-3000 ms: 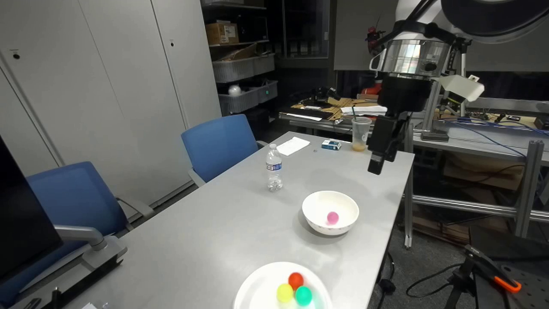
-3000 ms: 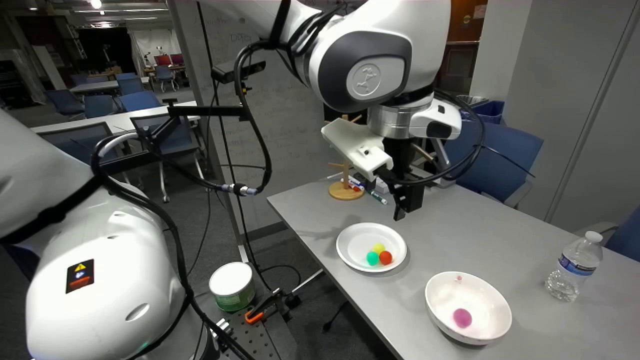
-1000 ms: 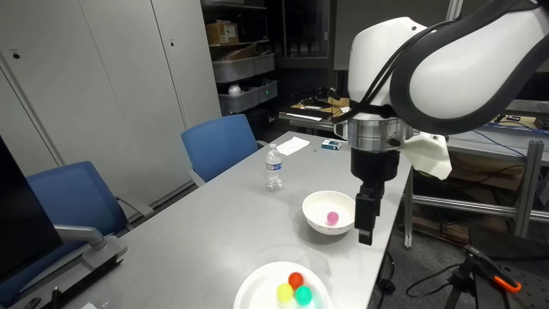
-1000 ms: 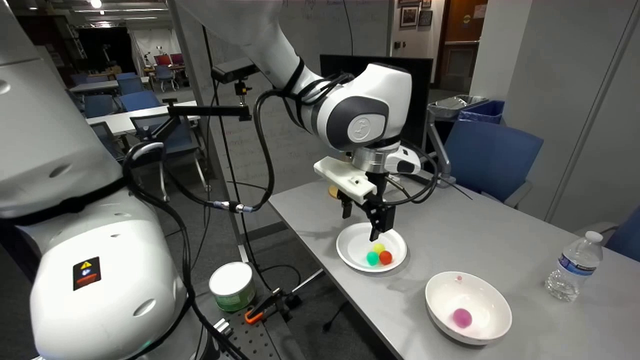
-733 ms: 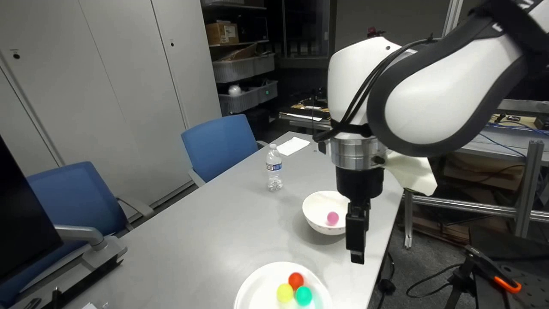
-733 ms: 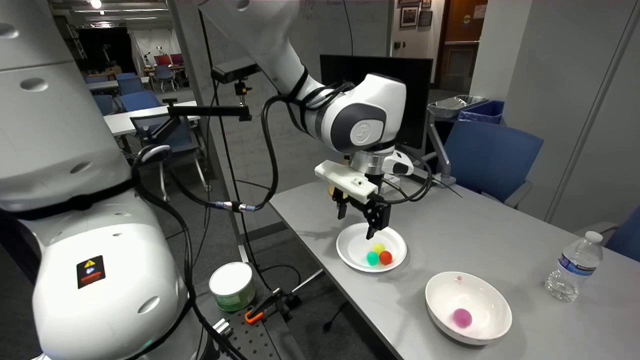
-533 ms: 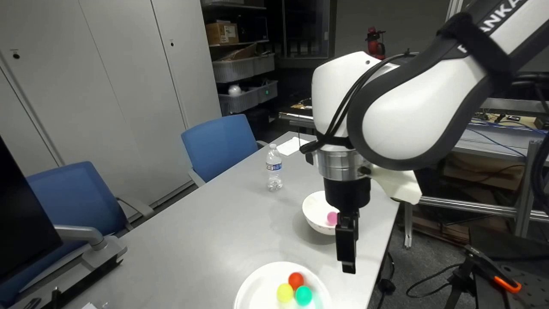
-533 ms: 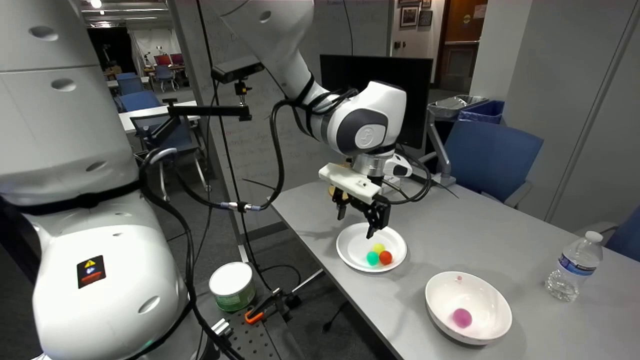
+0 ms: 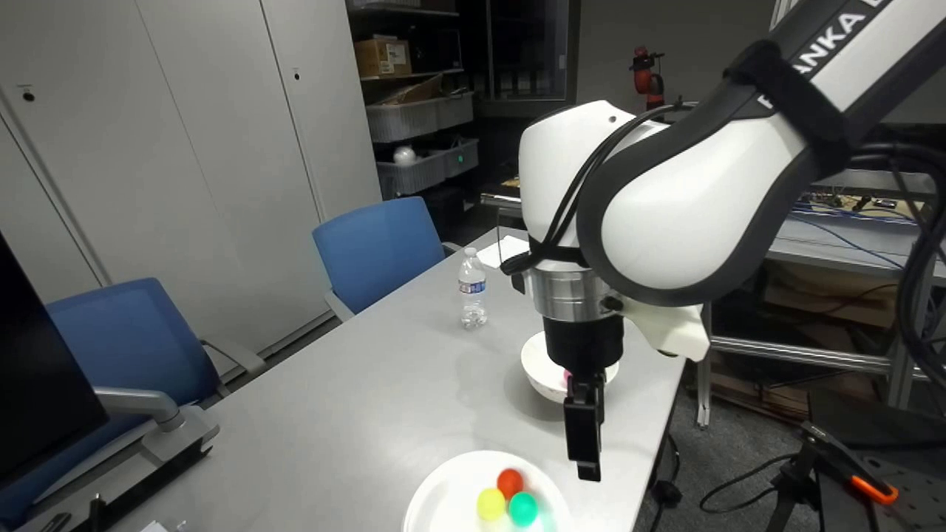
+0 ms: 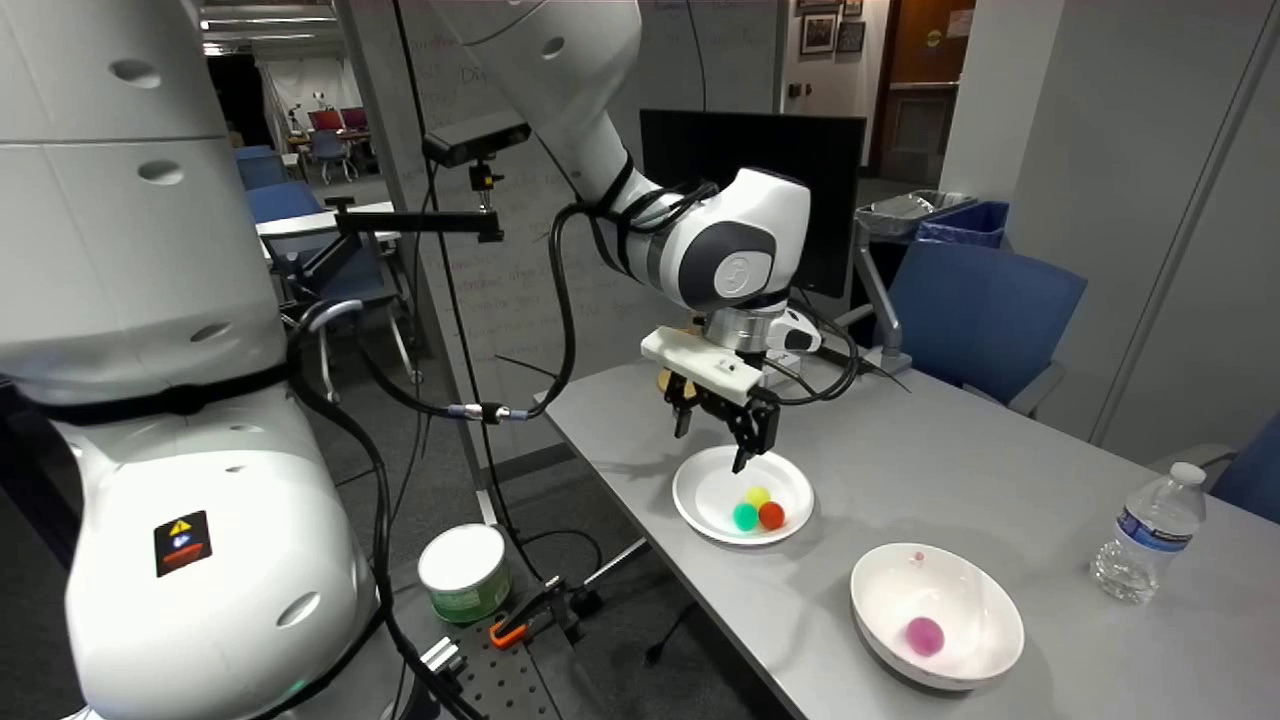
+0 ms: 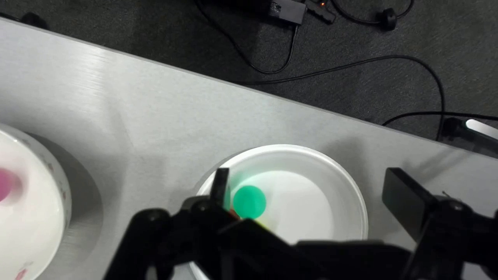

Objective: Move the green ball to the white bowl

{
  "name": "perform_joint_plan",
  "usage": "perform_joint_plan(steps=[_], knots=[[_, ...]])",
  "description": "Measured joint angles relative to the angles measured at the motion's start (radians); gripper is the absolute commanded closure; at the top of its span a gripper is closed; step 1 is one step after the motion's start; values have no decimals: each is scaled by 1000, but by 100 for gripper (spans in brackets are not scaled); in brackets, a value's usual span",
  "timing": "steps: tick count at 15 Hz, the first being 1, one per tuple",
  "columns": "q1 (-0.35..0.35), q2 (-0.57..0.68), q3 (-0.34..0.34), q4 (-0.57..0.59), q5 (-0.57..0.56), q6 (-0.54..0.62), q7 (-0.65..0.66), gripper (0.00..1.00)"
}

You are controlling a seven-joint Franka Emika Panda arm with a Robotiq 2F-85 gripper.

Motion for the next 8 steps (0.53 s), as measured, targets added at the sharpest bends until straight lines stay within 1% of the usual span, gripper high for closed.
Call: perform_joint_plan(steps=[4, 8], knots=[[0, 25, 0, -2, -61, 12, 9, 0], [0, 100, 0, 0, -160, 81, 21, 0]])
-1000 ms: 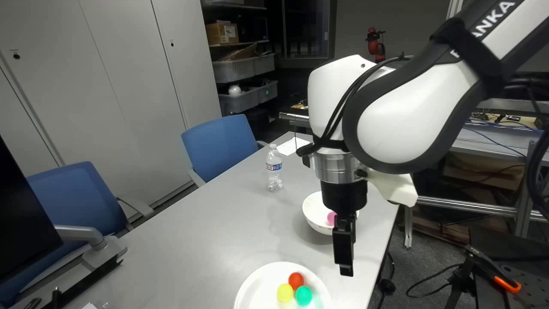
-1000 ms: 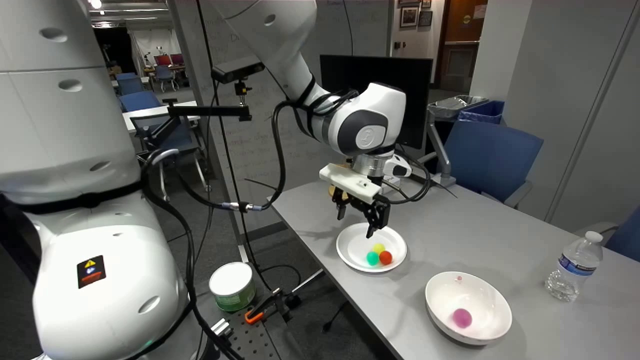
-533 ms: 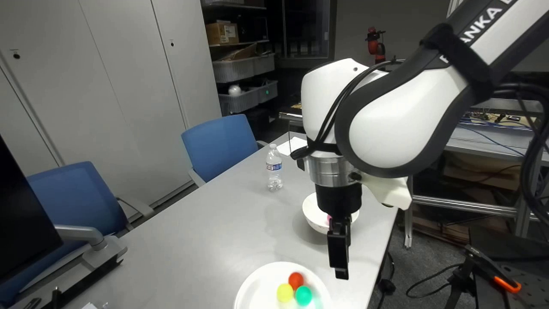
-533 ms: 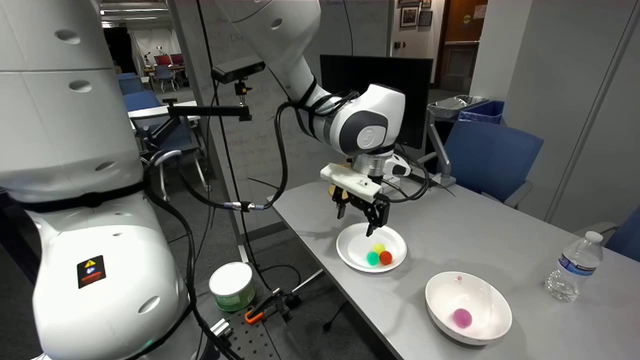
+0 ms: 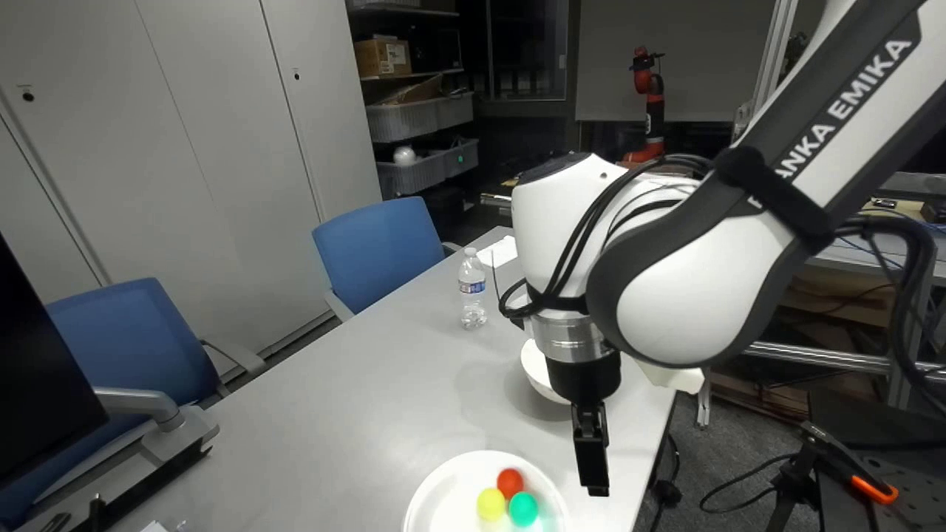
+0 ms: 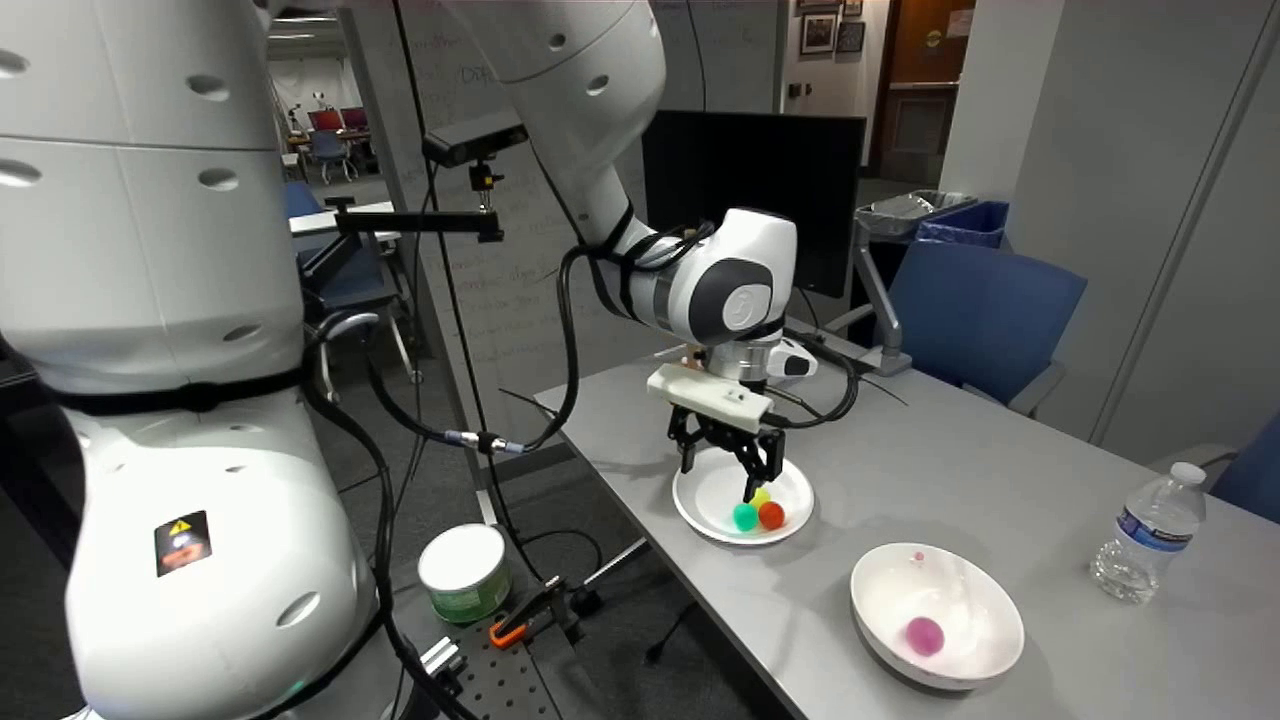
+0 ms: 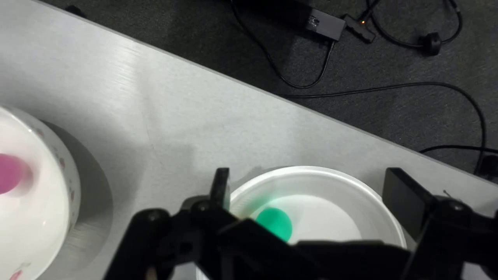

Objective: Move the green ball to the white bowl

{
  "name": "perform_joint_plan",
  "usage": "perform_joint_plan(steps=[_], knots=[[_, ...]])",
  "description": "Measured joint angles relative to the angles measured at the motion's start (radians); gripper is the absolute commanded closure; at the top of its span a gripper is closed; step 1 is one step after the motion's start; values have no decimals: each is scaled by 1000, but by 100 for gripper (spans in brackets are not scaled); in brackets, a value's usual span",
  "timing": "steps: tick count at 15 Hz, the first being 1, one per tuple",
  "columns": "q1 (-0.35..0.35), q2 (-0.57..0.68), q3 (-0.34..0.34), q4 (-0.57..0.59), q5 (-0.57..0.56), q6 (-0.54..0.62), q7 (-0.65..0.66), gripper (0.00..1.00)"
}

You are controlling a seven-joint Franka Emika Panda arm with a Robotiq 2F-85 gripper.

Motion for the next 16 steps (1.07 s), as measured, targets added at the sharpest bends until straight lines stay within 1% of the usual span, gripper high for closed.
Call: perform_joint_plan(steps=[4, 7, 11, 16], knots=[[0, 86, 0, 21, -55, 99, 2, 0], [0, 149, 0, 56, -69, 157, 3, 0], [0, 227, 0, 105, -69, 204, 6, 0], [1, 313, -3, 158, -69, 252, 46, 0]])
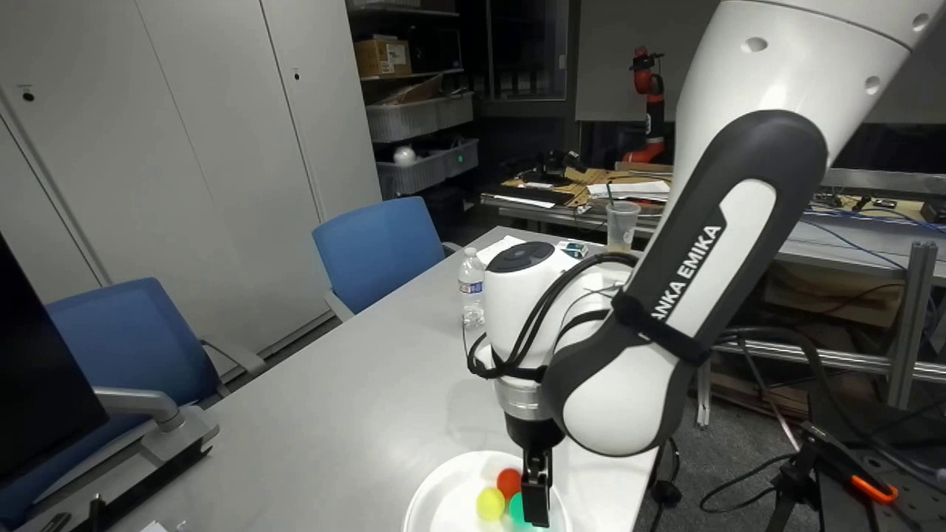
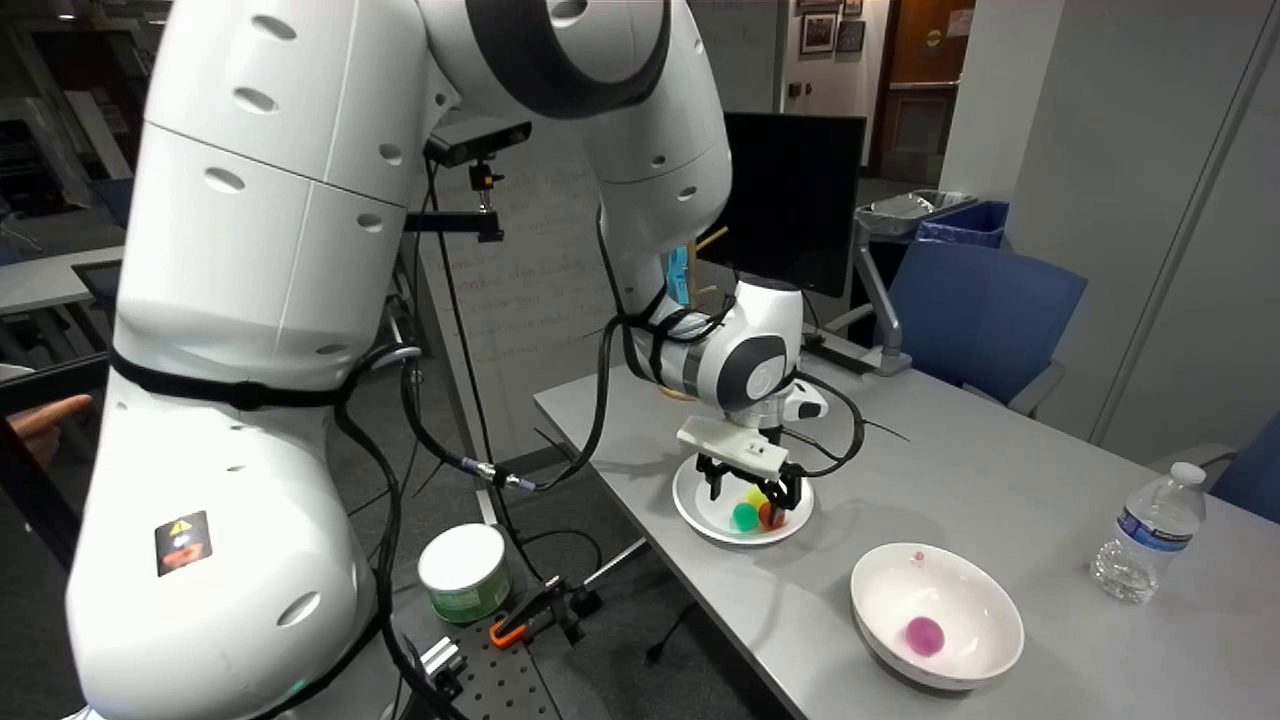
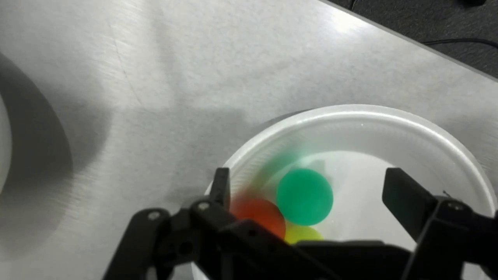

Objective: Move the green ball to the white bowl

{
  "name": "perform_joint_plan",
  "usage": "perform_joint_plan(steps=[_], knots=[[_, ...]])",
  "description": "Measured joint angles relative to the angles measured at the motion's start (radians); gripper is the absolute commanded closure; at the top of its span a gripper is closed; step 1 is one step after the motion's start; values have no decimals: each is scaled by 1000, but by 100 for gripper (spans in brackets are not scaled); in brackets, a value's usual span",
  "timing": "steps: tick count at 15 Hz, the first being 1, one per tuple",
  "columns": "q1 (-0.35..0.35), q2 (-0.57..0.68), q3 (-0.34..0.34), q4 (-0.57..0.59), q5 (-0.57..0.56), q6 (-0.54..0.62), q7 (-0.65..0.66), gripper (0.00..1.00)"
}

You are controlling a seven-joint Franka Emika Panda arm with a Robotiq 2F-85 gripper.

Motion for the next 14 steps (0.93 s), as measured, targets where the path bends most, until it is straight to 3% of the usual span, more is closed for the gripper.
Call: perform_joint_plan(steps=[7, 14], knots=[[18, 90, -14, 63, 0, 38, 57, 0], [84, 141, -56, 115, 0, 42, 163, 0]])
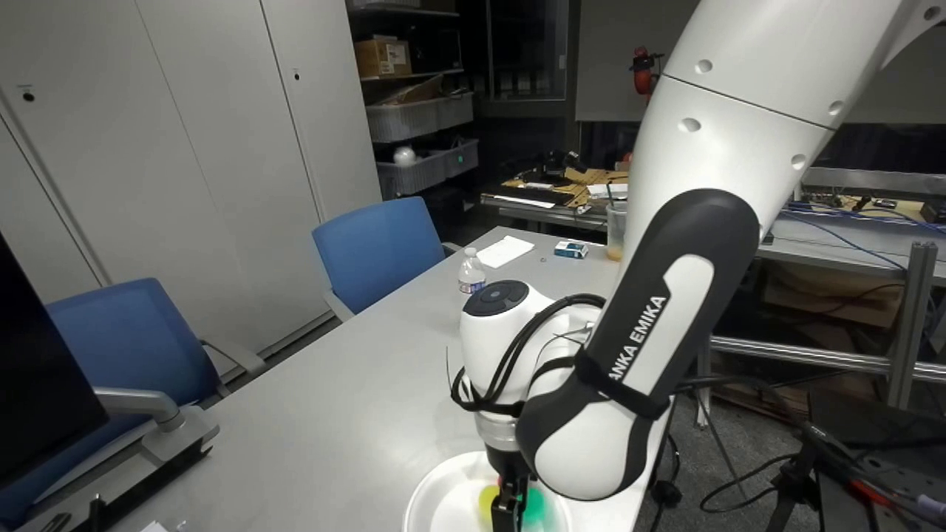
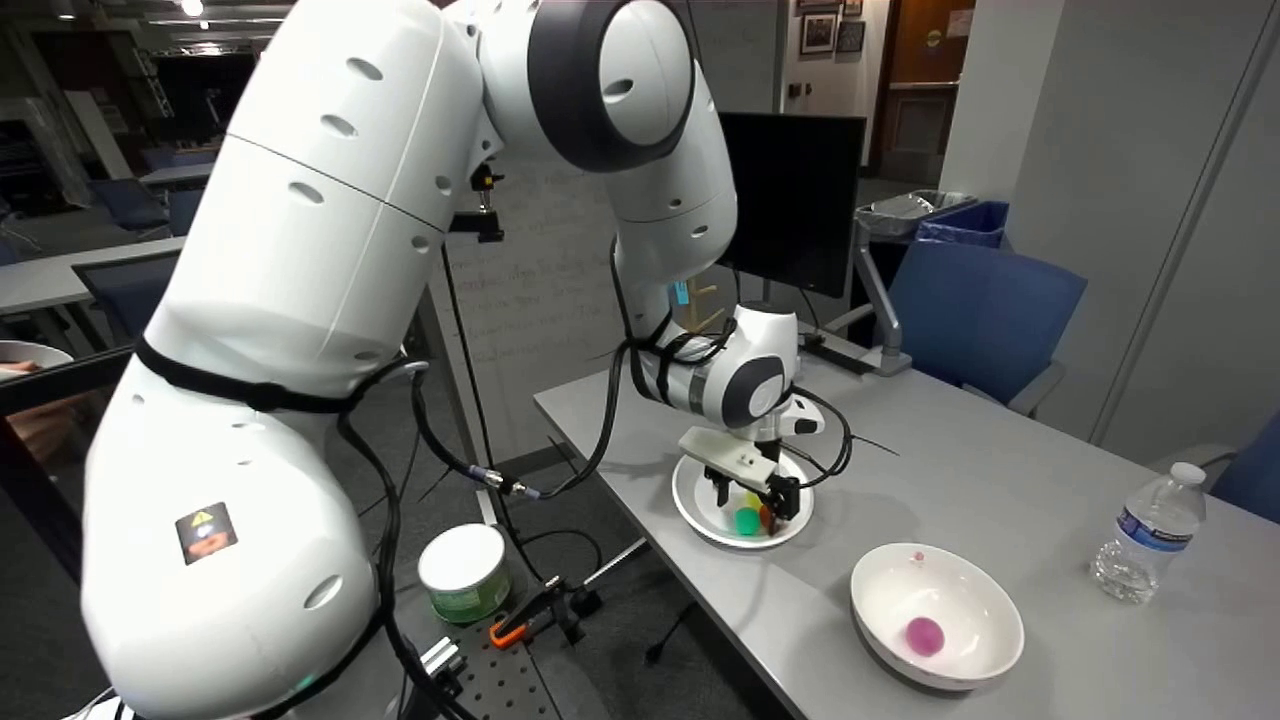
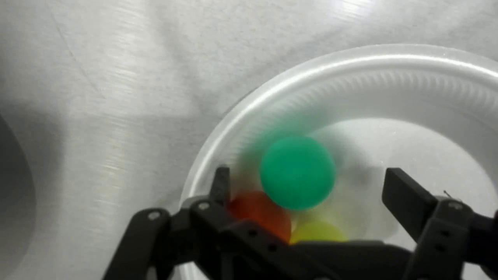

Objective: Move the green ball to the white bowl

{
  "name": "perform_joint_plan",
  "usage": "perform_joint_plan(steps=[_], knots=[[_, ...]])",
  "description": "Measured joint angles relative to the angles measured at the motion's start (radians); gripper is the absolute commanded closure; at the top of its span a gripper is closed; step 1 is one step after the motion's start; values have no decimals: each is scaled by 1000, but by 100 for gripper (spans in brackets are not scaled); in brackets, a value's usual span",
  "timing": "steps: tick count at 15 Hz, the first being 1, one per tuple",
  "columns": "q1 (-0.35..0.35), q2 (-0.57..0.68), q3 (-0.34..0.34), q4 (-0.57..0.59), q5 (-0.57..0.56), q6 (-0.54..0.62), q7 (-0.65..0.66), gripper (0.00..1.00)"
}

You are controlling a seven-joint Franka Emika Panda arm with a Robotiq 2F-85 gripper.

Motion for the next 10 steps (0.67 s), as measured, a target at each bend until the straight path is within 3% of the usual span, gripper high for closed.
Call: perform_joint_plan(steps=[10], knots=[[128, 7, -72, 22, -39, -3, 132, 0]])
